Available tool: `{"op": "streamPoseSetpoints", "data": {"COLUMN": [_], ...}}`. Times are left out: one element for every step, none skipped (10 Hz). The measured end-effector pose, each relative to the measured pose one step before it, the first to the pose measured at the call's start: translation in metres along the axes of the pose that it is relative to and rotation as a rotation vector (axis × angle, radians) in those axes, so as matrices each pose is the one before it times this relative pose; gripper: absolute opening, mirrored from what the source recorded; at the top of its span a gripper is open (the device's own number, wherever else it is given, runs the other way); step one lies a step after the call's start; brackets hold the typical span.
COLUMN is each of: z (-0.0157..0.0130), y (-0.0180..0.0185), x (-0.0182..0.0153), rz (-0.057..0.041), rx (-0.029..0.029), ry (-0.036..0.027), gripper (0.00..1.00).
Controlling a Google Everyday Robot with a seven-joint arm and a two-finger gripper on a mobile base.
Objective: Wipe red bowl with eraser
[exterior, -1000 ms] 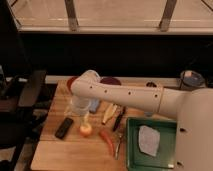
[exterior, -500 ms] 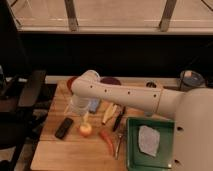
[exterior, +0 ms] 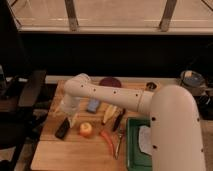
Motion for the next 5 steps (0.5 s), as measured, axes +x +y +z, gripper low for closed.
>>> {"op": "streamPoseSetpoints", "data": {"z": [0.01063, 0.00827, 0.01587, 0.00733, 0.00946], "y": [-0.00145, -0.00128, 0.00099, 0.00314, -0.00038], "x": [0.00000, -0.00038, 0.00257, 0.00303, 0.00170], "rz": [-0.00408, -0.00249, 0.00252, 0.00516, 0.00377], "rx": [-0.00189, -0.00416, -0.01107, -0.00815, -0.00497], "ry": [-0.02976, -0.01958, -0.03712, -0.01652, -0.02224], "gripper": [0.66, 0.66, 0.66, 0.66, 0.66]}}
